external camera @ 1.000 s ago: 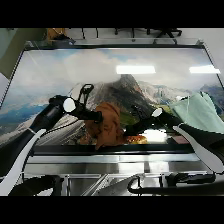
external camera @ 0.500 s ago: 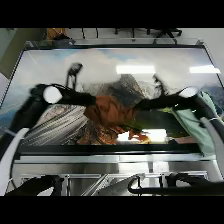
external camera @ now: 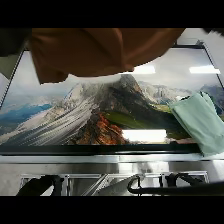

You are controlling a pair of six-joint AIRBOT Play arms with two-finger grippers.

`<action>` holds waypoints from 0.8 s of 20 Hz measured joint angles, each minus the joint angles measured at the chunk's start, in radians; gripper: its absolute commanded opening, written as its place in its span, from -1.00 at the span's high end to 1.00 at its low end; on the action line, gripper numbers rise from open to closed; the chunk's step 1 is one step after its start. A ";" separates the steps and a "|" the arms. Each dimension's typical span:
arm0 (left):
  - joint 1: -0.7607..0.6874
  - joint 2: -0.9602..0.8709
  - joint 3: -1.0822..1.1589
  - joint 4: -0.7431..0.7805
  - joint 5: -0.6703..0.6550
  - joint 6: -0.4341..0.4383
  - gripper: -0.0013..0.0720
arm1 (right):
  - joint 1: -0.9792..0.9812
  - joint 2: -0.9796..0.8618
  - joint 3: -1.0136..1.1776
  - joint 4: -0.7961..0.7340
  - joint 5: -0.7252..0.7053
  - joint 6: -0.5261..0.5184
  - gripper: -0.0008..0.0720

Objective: Fold the shirts.

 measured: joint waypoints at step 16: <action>-0.055 -0.447 -0.220 0.019 -0.237 0.053 0.90 | 0.068 -0.270 -0.390 -0.169 0.217 0.110 0.93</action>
